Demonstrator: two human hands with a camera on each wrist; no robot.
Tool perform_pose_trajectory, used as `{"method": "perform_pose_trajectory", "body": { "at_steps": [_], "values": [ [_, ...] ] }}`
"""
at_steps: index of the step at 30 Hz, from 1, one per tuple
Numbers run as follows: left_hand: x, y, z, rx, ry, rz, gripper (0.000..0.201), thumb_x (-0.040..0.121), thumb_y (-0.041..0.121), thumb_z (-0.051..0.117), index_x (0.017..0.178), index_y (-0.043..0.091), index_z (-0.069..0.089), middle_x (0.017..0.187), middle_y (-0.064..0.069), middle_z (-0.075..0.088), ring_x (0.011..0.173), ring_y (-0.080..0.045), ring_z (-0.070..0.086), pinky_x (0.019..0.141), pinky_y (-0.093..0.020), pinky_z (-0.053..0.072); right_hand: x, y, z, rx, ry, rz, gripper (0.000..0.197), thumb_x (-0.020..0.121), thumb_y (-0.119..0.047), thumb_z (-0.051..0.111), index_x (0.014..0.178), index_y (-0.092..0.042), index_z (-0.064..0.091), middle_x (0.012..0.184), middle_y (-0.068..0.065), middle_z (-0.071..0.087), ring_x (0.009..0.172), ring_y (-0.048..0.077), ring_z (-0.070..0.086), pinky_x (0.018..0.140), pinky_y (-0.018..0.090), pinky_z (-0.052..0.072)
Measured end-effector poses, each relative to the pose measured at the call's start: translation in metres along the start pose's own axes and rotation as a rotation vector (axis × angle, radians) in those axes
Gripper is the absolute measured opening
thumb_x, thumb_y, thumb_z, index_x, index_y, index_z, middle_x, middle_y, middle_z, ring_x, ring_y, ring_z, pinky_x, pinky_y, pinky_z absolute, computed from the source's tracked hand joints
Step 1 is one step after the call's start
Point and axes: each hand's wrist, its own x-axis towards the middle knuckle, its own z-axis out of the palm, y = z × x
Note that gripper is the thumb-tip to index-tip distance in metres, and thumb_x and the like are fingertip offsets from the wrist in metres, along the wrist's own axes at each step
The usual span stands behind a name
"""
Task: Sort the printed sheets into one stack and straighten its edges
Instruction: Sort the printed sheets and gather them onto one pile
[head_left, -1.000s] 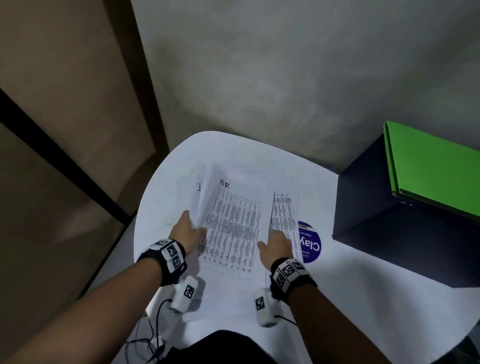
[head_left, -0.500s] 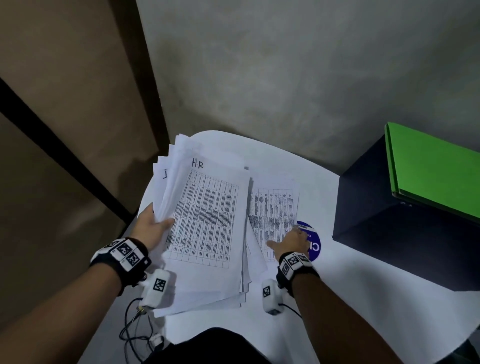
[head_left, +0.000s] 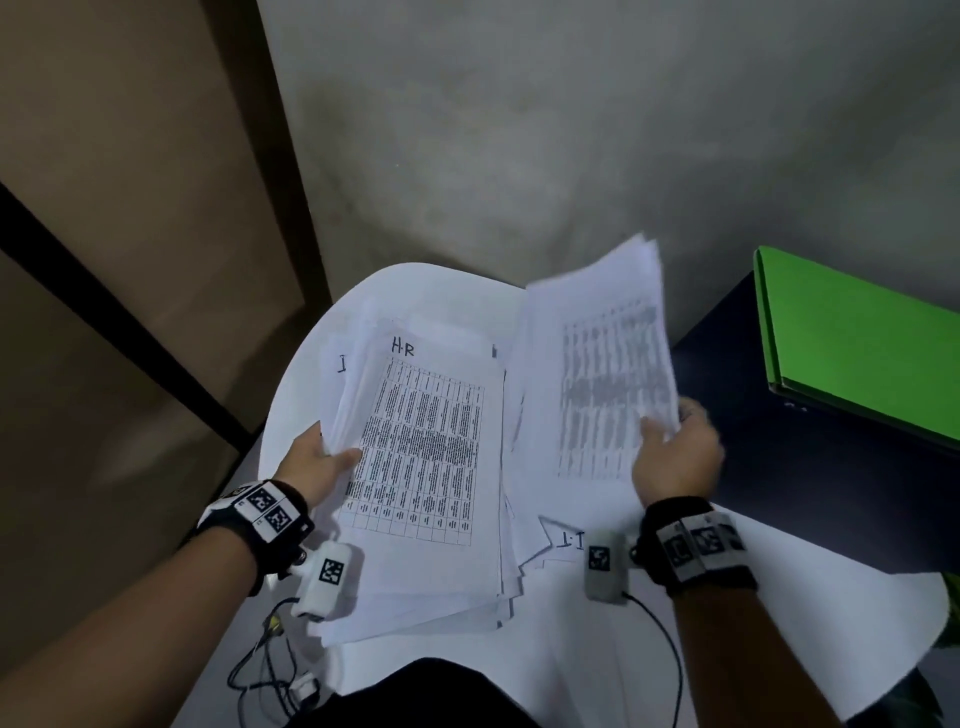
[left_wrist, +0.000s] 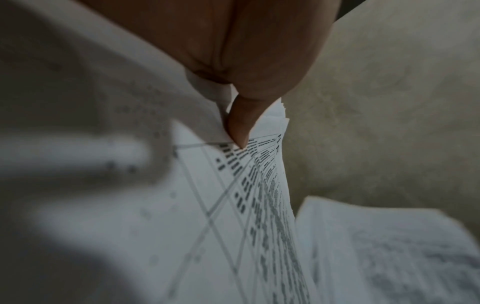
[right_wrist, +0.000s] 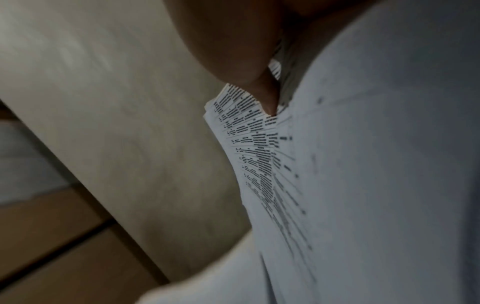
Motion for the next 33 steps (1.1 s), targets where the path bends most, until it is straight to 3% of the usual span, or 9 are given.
{"method": "perform_pose_trajectory", "body": {
  "at_steps": [6,9,11,14,17,21,24,30,33],
  "values": [
    [-0.003,0.003,0.027,0.042,-0.05,-0.016,0.026,0.091,0.014,0.067,0.114,0.014,0.053,0.1,-0.004,0.064,0.098,-0.029,0.063,0.088,-0.043,0.052,0.024,-0.032,-0.036,0.31,0.056,-0.089,0.026,0.088,-0.008,0.07,0.113,-0.012,0.067,0.102,0.001,0.074,0.089,0.013,0.072,0.084,0.031,0.057],
    [-0.005,0.004,0.04,0.049,-0.109,-0.002,0.034,0.089,0.01,0.067,0.119,0.014,0.05,0.1,-0.005,0.066,0.087,-0.021,0.065,0.075,-0.031,0.061,0.013,-0.022,-0.015,0.373,-0.069,-0.024,0.024,0.087,-0.006,0.072,0.11,-0.014,0.067,0.097,-0.002,0.073,0.082,0.004,0.069,0.072,0.022,0.056],
    [-0.008,0.01,0.043,-0.024,-0.155,-0.024,0.041,0.088,0.029,0.068,0.123,0.013,0.053,0.11,-0.01,0.07,0.092,-0.021,0.067,0.086,-0.035,0.059,0.003,-0.006,0.013,0.326,-0.168,0.03,0.034,0.087,-0.011,0.074,0.118,-0.011,0.063,0.109,-0.001,0.069,0.096,0.014,0.069,0.085,0.029,0.056],
    [-0.006,0.018,0.04,-0.214,-0.115,-0.205,0.08,0.091,0.065,0.046,0.142,0.003,0.048,0.136,-0.028,0.049,0.128,-0.05,0.047,0.112,-0.055,0.033,-0.009,0.023,0.057,0.127,-0.34,0.115,0.056,0.089,-0.022,0.073,0.139,-0.009,0.05,0.134,0.005,0.058,0.125,0.024,0.056,0.103,0.03,0.043],
    [0.004,0.014,0.041,-0.282,-0.145,-0.343,0.106,0.075,0.087,0.047,0.151,0.014,0.038,0.155,-0.021,0.036,0.141,-0.044,0.036,0.115,-0.055,0.029,-0.03,0.048,0.094,-0.179,-0.525,0.127,0.061,0.096,-0.027,0.062,0.149,-0.008,0.037,0.149,0.012,0.048,0.136,0.03,0.047,0.109,0.035,0.039],
    [-0.001,0.013,0.049,0.168,-0.039,-0.05,0.064,0.095,0.035,0.062,0.143,0.003,0.034,0.143,-0.014,0.046,0.132,-0.033,0.045,0.095,-0.032,0.035,-0.063,0.053,0.115,-0.394,-0.602,-0.063,0.057,0.098,-0.029,0.054,0.15,-0.012,0.037,0.148,0.008,0.048,0.134,0.029,0.047,0.109,0.043,0.044],
    [-0.003,0.009,0.044,0.113,0.001,0.097,0.053,0.096,0.016,0.062,0.142,0.005,0.038,0.142,-0.01,0.049,0.135,-0.029,0.044,0.104,-0.033,0.034,-0.059,0.052,0.107,-0.411,-0.521,-0.076,0.065,0.093,-0.039,0.061,0.148,-0.015,0.038,0.152,0.003,0.041,0.138,0.027,0.039,0.11,0.046,0.041],
    [-0.02,0.039,-0.002,-0.116,-0.052,0.349,0.039,0.091,0.0,0.065,0.128,0.011,0.055,0.119,-0.001,0.069,0.11,-0.016,0.066,0.107,-0.042,0.045,-0.015,0.006,0.068,0.368,-0.576,0.07,0.105,0.069,-0.034,0.089,0.153,-0.021,0.027,0.155,0.002,0.039,0.141,0.019,0.04,0.117,0.045,0.034],
    [-0.031,0.072,-0.013,-0.272,-0.078,0.433,0.042,0.089,-0.005,0.065,0.125,0.014,0.059,0.118,0.001,0.073,0.112,-0.018,0.067,0.102,-0.04,0.05,-0.005,-0.042,0.039,0.684,-0.636,0.03,0.076,0.065,-0.028,0.085,0.133,-0.013,0.054,0.127,0.008,0.067,0.118,0.02,0.064,0.108,0.049,0.046]
  ]
}}
